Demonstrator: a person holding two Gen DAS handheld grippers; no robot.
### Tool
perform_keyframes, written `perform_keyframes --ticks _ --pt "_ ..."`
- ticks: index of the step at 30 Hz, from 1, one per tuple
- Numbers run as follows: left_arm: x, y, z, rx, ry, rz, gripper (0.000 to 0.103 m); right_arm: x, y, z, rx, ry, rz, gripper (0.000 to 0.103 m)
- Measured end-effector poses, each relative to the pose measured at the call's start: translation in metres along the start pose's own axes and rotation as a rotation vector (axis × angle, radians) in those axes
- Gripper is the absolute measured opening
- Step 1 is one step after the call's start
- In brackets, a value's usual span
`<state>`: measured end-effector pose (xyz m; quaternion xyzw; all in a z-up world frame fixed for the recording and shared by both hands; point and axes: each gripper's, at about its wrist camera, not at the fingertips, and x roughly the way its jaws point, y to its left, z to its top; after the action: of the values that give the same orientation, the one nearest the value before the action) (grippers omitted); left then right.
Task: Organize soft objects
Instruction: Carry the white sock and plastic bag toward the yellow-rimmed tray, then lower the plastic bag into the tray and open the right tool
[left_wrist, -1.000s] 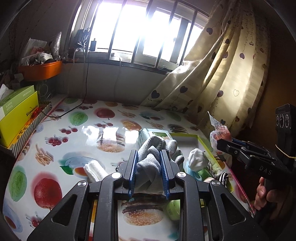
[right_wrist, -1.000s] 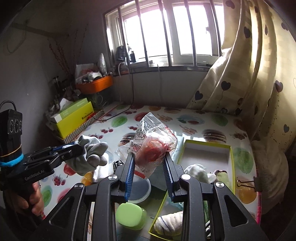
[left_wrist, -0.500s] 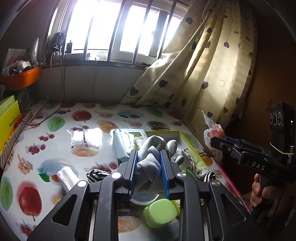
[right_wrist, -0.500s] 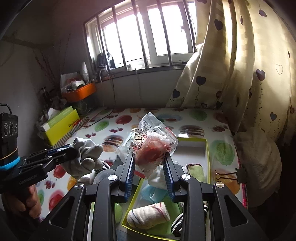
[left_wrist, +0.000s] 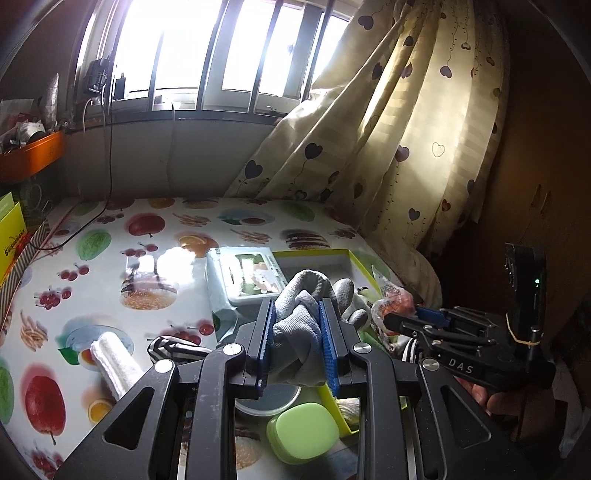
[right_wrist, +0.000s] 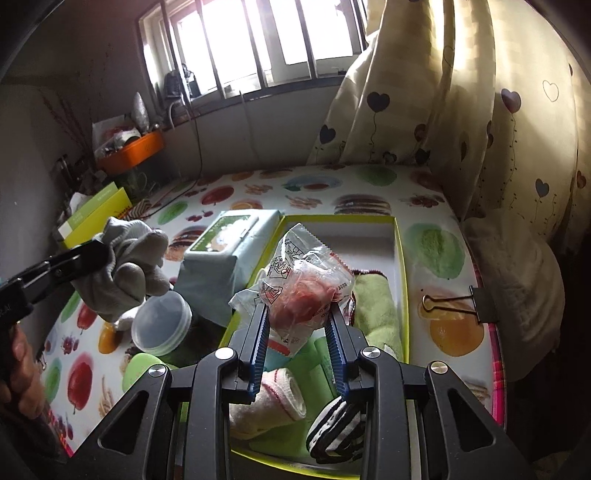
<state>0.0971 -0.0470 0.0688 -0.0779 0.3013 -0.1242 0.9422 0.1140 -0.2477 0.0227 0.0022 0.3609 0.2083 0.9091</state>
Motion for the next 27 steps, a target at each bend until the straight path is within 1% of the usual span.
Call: perform_keyframes --ticks 4,7,9,11,14,19,22,27 --pt "0.01 -0.004 0.0 0.007 0.017 -0.008 0.025 0.016 -0.007 -0.01 0.008 0.052 -0.011 0.03" --pt "0.017 -0.008 0.001 0.014 0.028 -0.018 0.025 0.027 -0.012 -0.017 0.011 0.1 -0.022 0.036" --pt "0.021 -0.011 0.0 0.018 0.036 -0.023 0.025 0.029 -0.012 -0.02 0.008 0.115 -0.023 0.049" --pt "0.024 -0.014 0.001 0.022 0.04 -0.027 0.025 0.026 -0.011 -0.021 0.0 0.106 -0.023 0.053" --pt "0.028 -0.018 0.003 0.027 0.043 -0.033 0.025 0.012 -0.009 -0.017 -0.009 0.066 -0.019 0.057" --pt "0.036 -0.024 0.002 0.038 0.058 -0.047 0.025 -0.011 -0.019 -0.012 0.019 -0.008 -0.033 0.058" --pt "0.049 -0.029 -0.004 0.041 0.108 -0.073 0.025 -0.016 -0.028 -0.013 0.045 -0.023 -0.044 0.058" --pt "0.074 -0.038 -0.01 0.056 0.185 -0.078 0.025 -0.015 -0.04 -0.015 0.079 -0.029 -0.055 0.058"
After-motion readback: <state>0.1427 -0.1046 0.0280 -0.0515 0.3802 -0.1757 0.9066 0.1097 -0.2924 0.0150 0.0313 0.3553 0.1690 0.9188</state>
